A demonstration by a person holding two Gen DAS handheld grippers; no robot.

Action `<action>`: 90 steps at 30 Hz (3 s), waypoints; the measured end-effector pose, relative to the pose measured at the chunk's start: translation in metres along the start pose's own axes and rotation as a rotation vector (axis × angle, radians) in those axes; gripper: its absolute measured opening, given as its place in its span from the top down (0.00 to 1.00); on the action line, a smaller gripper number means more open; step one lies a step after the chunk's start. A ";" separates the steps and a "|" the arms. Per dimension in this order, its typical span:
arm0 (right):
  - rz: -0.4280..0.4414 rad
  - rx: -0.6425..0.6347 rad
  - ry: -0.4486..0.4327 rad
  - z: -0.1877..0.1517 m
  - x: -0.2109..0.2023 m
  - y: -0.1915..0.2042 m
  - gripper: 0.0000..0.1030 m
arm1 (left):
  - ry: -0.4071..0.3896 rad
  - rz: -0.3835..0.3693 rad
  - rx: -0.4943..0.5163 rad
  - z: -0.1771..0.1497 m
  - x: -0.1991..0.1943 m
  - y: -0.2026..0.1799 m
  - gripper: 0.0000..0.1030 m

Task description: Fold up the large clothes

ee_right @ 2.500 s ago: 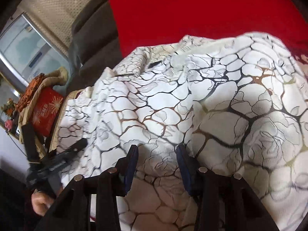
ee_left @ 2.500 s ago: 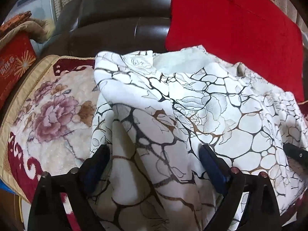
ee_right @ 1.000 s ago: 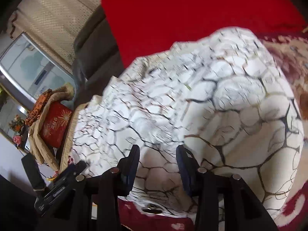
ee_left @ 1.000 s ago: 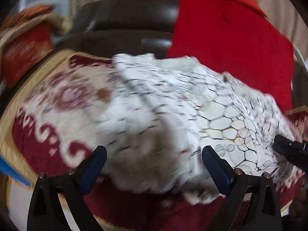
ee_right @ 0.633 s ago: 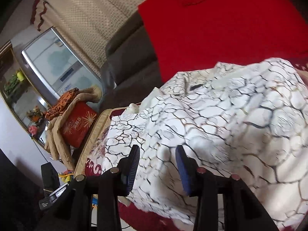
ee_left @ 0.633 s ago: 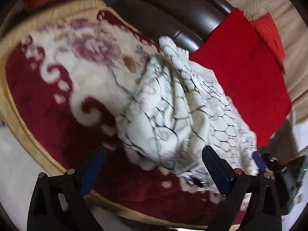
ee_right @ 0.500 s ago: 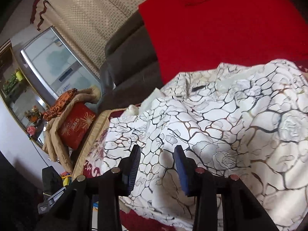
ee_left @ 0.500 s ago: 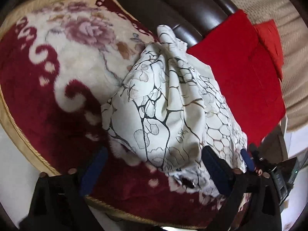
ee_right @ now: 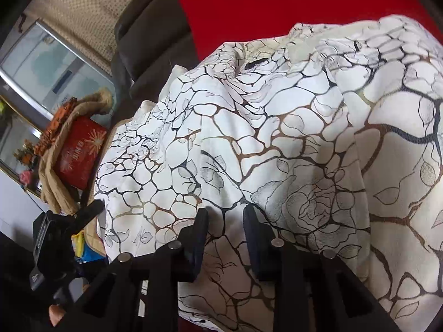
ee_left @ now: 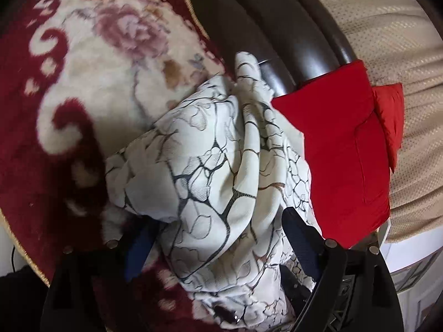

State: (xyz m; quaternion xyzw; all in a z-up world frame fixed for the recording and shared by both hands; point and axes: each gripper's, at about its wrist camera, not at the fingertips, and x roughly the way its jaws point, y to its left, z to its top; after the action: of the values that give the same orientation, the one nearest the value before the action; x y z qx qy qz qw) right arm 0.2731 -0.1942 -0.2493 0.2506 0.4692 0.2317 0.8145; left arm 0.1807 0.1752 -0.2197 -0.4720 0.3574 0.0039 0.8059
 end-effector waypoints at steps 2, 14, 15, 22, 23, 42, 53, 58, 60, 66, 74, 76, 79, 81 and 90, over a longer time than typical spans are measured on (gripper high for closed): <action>0.007 0.007 0.002 -0.001 -0.001 -0.002 0.74 | -0.015 0.020 0.022 -0.001 0.004 -0.007 0.24; 0.157 0.134 0.009 0.000 -0.025 -0.023 0.75 | -0.058 0.054 0.354 -0.002 -0.021 -0.082 0.82; 0.184 0.161 -0.003 0.000 -0.033 -0.028 0.75 | -0.075 0.056 0.439 -0.007 -0.027 -0.104 0.84; 0.301 0.277 -0.207 0.012 -0.110 -0.077 0.72 | -0.115 0.031 0.913 -0.091 -0.036 -0.226 0.89; 0.321 0.311 -0.243 0.014 -0.123 -0.089 0.72 | -0.099 0.016 0.966 -0.108 -0.032 -0.239 0.90; 0.436 0.506 -0.393 0.013 -0.193 -0.173 0.30 | -0.027 -0.116 1.080 -0.174 -0.061 -0.199 0.22; 0.370 0.461 -0.239 0.031 -0.086 -0.098 0.30 | -0.050 0.104 0.422 -0.001 -0.089 -0.058 0.21; 0.340 0.422 -0.263 0.043 -0.051 -0.062 0.30 | -0.015 0.108 0.188 0.015 -0.094 -0.001 0.21; 0.457 0.277 -0.252 0.049 -0.043 -0.015 0.30 | -0.049 0.117 0.165 0.022 -0.112 0.011 0.20; 0.612 -0.108 -0.038 0.024 -0.016 0.097 0.30 | -0.127 0.107 0.107 0.035 -0.142 0.029 0.20; 0.473 0.004 -0.195 0.028 -0.053 0.043 0.30 | 0.001 0.049 0.155 0.009 -0.108 0.007 0.20; 0.407 0.028 -0.200 0.030 -0.057 0.033 0.36 | 0.034 0.042 0.118 0.005 -0.098 0.009 0.20; 0.258 0.021 -0.194 0.027 -0.061 0.019 0.61 | 0.092 0.048 0.032 0.001 -0.079 0.021 0.19; 0.176 0.022 -0.191 0.028 -0.066 0.009 0.61 | 0.136 0.011 -0.050 -0.001 -0.065 0.030 0.19; 0.010 0.069 -0.066 0.031 -0.054 -0.024 0.62 | 0.056 -0.144 -0.224 0.009 -0.016 0.023 0.17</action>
State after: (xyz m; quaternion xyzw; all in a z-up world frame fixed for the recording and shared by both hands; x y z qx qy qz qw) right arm 0.2794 -0.2515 -0.2165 0.2884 0.4487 0.2111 0.8191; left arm 0.1661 0.2001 -0.2257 -0.5834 0.3420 -0.0273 0.7361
